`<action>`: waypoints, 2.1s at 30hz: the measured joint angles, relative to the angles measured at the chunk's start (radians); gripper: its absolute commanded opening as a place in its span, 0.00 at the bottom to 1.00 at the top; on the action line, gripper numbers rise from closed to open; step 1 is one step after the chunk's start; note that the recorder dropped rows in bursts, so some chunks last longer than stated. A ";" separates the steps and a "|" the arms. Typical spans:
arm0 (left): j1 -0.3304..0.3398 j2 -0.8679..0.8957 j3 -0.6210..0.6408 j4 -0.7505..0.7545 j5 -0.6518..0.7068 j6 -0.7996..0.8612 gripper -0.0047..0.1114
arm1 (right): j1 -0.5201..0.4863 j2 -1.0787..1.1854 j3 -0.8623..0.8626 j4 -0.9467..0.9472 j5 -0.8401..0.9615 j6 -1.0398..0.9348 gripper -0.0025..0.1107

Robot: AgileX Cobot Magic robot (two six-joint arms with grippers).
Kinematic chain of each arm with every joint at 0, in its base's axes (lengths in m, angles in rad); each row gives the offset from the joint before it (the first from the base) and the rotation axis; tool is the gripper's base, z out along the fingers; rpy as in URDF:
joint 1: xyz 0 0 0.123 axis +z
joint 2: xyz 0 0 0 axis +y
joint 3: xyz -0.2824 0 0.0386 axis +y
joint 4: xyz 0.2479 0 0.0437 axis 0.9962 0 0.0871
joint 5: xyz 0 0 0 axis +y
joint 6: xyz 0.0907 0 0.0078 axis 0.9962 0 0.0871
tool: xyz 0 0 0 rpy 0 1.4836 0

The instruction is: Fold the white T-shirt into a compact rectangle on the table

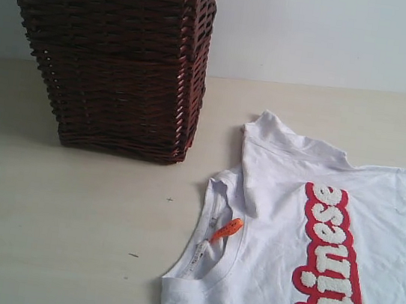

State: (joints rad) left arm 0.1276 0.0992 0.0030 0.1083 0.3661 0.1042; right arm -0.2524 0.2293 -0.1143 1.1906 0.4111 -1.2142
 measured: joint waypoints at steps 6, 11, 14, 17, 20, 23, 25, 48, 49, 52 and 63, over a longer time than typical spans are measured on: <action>0.000 0.000 0.000 0.000 0.000 0.000 0.04 | 0.093 0.000 0.000 -0.050 0.024 0.114 0.44; 0.000 0.000 0.000 0.000 0.000 0.000 0.04 | 0.128 0.002 -0.005 -0.182 -0.106 0.190 0.40; 0.000 0.000 0.000 0.000 0.000 0.000 0.04 | 0.135 0.006 -0.017 -0.240 -0.294 0.198 0.35; 0.000 0.000 0.000 0.000 0.000 0.000 0.04 | 0.135 0.054 -0.017 -0.256 -0.441 0.147 0.25; 0.000 0.000 0.000 0.000 0.000 0.000 0.04 | 0.135 0.216 -0.017 -0.209 -0.551 0.041 0.10; 0.000 0.000 0.000 0.000 0.000 0.000 0.04 | 0.135 0.431 -0.046 -0.118 -0.624 -0.050 0.02; 0.000 0.000 0.000 0.000 0.000 0.000 0.04 | 0.135 0.577 -0.103 -0.077 -0.606 -0.121 0.02; 0.000 0.000 0.000 0.000 0.000 0.000 0.04 | -0.187 1.321 -0.388 0.152 -0.813 -0.829 0.02; 0.000 0.000 0.000 0.000 0.000 0.000 0.04 | -0.225 1.330 -0.388 0.154 -0.781 -0.845 0.02; 0.000 0.000 0.000 0.000 0.000 0.000 0.04 | -0.305 1.358 -0.388 0.154 -0.715 -0.870 0.02; 0.000 0.000 0.000 0.000 0.000 0.000 0.04 | -0.407 1.494 -0.390 0.117 -0.733 -0.881 0.02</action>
State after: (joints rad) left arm 0.1276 0.0992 0.0030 0.1083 0.3661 0.1042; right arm -0.6595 1.7233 -0.5039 1.3074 -0.3218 -2.0953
